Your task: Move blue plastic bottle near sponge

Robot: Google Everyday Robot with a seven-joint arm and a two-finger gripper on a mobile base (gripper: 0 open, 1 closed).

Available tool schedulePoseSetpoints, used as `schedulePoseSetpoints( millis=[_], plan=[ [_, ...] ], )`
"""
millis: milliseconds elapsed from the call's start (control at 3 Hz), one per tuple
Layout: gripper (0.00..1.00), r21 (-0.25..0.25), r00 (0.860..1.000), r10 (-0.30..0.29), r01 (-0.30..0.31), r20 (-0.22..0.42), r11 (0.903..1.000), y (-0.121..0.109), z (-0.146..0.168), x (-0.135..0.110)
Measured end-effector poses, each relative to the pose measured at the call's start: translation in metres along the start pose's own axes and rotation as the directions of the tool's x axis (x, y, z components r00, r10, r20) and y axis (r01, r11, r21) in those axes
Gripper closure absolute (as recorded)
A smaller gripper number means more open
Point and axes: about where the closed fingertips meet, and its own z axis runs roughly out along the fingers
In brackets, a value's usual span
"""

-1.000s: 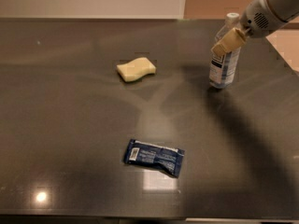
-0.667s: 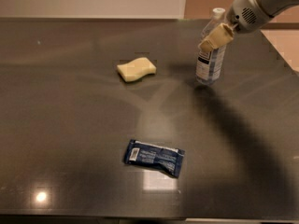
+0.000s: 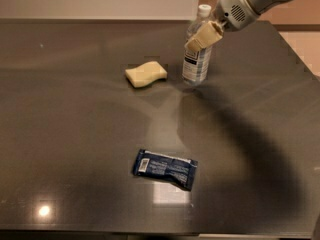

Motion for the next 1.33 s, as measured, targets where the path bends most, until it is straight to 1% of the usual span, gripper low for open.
schedulePoseSetpoints(
  millis=[333, 667, 1000, 1333],
  plan=[
    [1.00, -0.058, 0.998, -0.038, 0.040, 0.044, 0.9975, 0.005, 0.020, -0.015],
    [1.00, -0.095, 0.996, -0.056, 0.063, 0.068, 0.9934, 0.008, 0.033, -0.020],
    [0.83, -0.115, 0.994, -0.080, 0.088, 0.071, 0.9894, 0.011, 0.044, -0.022],
    [0.59, -0.130, 0.993, -0.098, 0.105, 0.064, 0.9859, 0.012, 0.052, -0.021]
  ],
)
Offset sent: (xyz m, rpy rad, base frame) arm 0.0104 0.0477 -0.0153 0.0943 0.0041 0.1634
